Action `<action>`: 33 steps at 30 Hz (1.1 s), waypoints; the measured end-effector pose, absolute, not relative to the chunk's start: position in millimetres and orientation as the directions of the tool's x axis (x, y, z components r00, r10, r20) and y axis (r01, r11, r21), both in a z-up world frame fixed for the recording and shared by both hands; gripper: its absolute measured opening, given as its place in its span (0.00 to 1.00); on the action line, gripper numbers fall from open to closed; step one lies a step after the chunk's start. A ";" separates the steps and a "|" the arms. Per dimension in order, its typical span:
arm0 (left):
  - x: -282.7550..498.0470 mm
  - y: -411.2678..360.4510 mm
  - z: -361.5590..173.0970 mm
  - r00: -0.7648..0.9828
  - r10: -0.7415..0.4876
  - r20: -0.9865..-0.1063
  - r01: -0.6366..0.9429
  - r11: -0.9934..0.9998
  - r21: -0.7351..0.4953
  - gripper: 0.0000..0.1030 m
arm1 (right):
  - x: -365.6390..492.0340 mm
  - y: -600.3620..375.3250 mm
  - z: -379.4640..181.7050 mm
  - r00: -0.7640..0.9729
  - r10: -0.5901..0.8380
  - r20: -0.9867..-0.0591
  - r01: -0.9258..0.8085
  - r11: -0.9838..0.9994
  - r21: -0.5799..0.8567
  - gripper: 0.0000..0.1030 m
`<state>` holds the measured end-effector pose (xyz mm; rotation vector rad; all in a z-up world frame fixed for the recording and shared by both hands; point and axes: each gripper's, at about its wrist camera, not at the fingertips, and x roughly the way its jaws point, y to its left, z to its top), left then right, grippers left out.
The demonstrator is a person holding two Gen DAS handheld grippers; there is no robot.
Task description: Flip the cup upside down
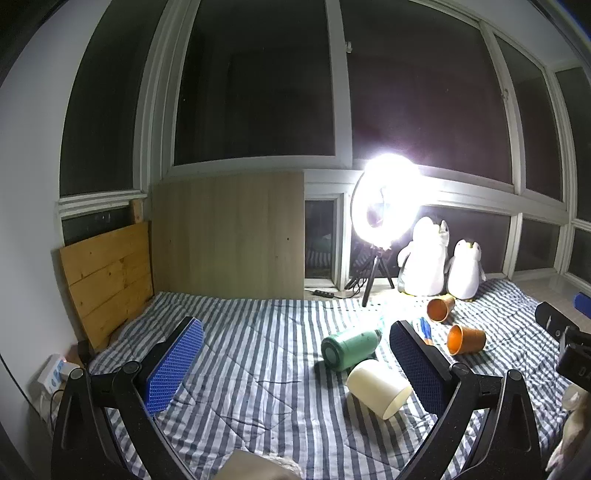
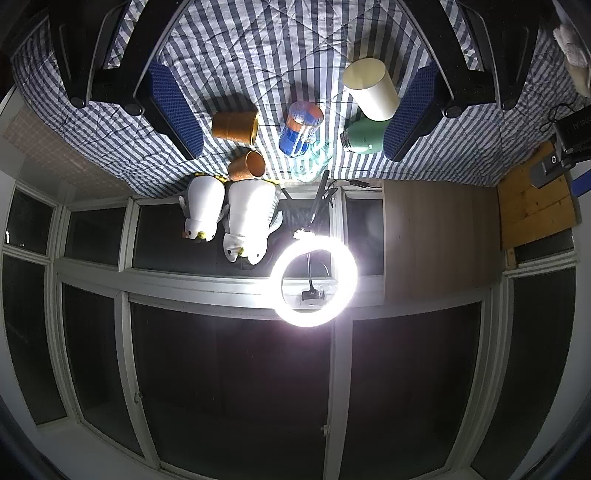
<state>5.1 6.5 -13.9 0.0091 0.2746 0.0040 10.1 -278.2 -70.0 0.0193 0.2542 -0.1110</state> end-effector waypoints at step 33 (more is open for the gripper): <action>144.6 -8.8 -62.5 0.883 -0.054 -0.465 0.099 0.992 0.074 0.99 | 76.0 -289.7 -87.6 0.911 -0.134 -0.390 0.140 0.990 -0.012 0.94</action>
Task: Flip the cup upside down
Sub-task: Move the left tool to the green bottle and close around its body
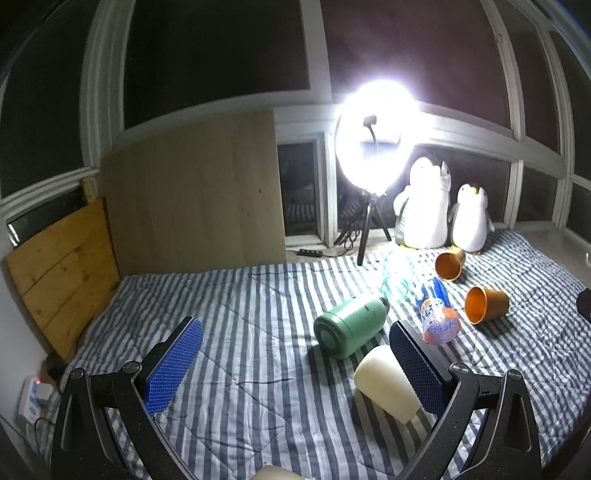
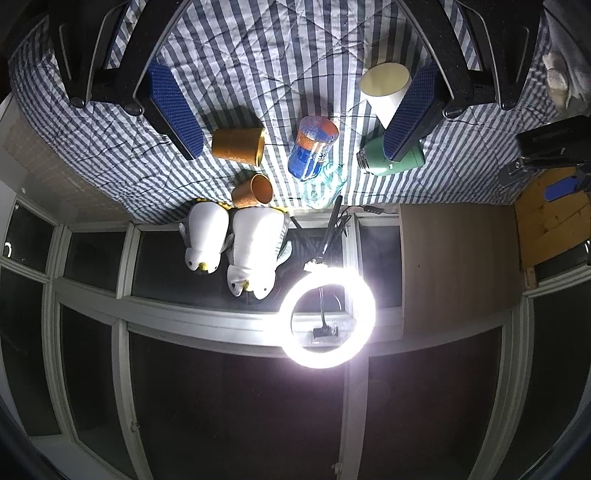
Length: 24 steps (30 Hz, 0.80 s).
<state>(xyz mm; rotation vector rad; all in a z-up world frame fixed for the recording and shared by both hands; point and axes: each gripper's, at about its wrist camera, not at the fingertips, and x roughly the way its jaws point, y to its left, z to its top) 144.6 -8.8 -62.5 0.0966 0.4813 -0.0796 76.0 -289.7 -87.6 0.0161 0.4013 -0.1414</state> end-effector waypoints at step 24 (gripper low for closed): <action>367.9 -63.2 -158.6 0.461 -0.288 -0.839 0.444 0.894 -0.063 0.99 | 135.4 -324.6 -109.7 0.759 -0.232 -0.609 0.270 0.962 -0.030 0.93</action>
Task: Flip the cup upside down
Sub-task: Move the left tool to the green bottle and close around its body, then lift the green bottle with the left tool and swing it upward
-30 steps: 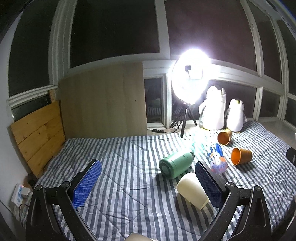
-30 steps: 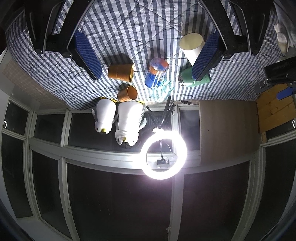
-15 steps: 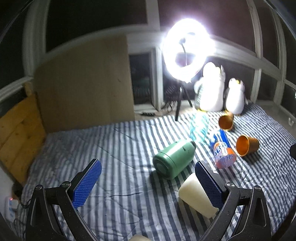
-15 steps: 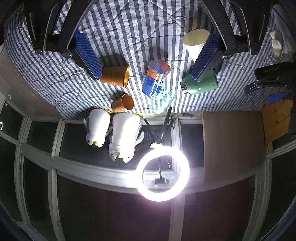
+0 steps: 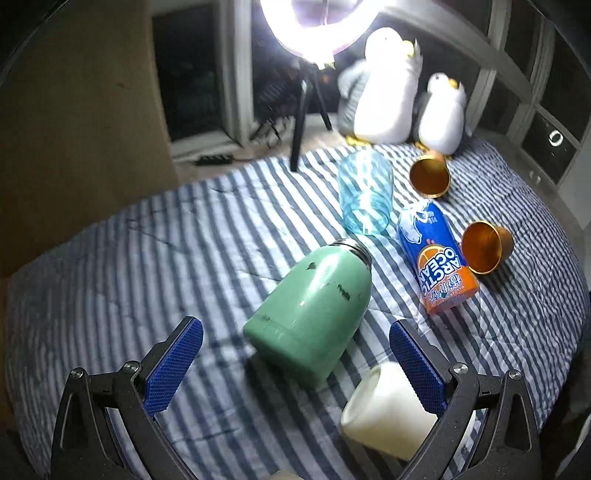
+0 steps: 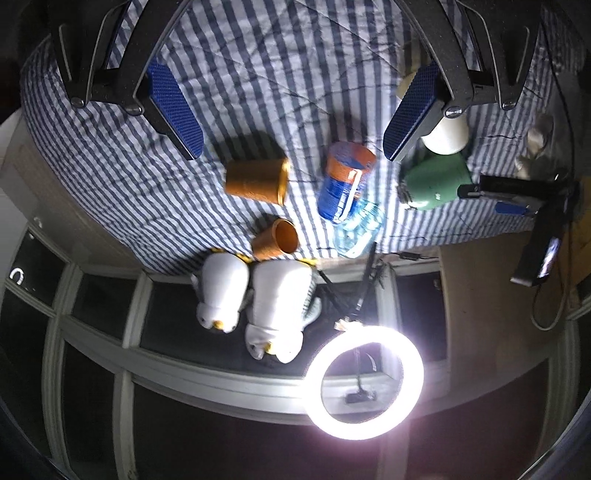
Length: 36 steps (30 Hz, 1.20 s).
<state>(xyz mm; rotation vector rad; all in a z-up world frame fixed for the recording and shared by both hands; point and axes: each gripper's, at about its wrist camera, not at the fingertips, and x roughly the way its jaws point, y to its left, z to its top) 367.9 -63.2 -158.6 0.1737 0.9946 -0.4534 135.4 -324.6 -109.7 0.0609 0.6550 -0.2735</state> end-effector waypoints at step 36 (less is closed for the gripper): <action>424.0 -110.7 -211.6 0.235 -0.218 -0.947 0.521 0.851 -0.067 0.88 | 120.5 -352.5 -113.8 0.693 -0.245 -0.678 0.336 0.942 0.003 0.93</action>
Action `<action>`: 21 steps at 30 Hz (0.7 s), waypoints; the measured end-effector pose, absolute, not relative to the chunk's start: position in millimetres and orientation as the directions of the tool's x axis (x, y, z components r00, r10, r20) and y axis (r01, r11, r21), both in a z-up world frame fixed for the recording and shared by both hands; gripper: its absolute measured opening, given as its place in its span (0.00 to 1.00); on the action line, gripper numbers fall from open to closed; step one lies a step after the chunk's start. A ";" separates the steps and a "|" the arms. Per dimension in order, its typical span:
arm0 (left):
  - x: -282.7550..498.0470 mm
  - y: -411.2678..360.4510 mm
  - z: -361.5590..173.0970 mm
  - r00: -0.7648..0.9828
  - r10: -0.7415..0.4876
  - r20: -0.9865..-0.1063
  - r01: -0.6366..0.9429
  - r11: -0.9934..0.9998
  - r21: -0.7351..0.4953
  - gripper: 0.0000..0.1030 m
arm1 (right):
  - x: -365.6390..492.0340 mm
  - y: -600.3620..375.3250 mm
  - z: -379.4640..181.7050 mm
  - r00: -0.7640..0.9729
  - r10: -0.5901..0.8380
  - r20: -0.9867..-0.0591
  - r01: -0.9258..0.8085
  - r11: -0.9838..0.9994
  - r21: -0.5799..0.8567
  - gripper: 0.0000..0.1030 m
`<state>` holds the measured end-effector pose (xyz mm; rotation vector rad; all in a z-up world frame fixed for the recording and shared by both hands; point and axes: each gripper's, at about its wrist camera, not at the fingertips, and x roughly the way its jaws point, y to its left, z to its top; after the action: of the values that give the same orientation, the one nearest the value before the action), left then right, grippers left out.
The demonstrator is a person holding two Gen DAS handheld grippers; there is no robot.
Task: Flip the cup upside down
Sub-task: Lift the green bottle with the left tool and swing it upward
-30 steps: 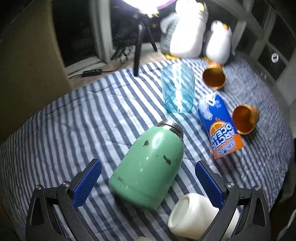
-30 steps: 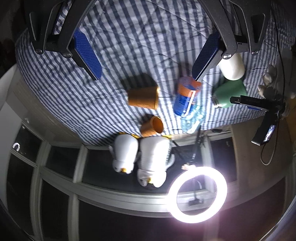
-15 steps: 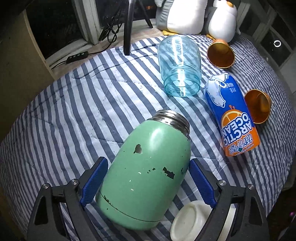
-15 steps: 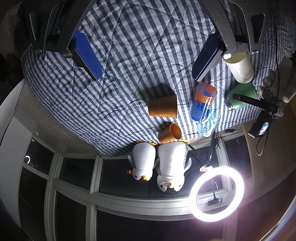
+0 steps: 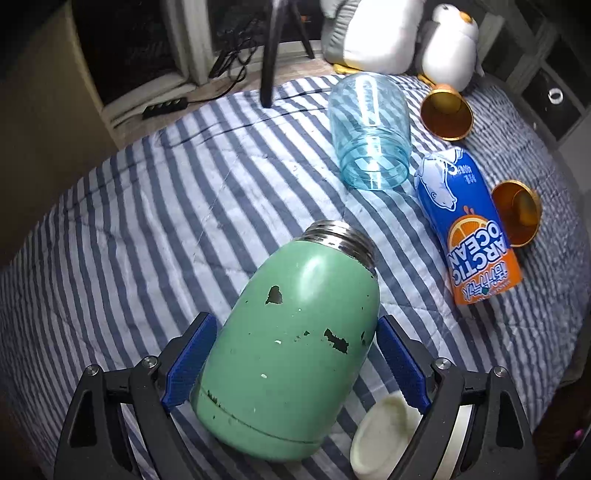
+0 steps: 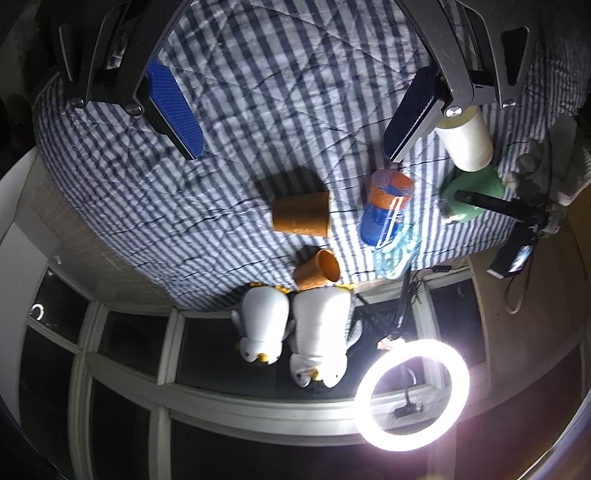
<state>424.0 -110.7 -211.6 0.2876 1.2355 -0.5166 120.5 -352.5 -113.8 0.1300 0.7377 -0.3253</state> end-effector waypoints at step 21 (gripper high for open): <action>333.3 -1.1 -205.6 0.237 -0.233 -0.943 0.374 0.918 -0.133 0.87 | 149.4 -319.1 -111.1 0.736 -0.122 -0.665 0.181 0.983 0.020 0.93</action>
<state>333.3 -1.1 -205.6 0.1295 1.2654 -0.4172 149.4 -319.1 -111.1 0.0855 0.7244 -0.1669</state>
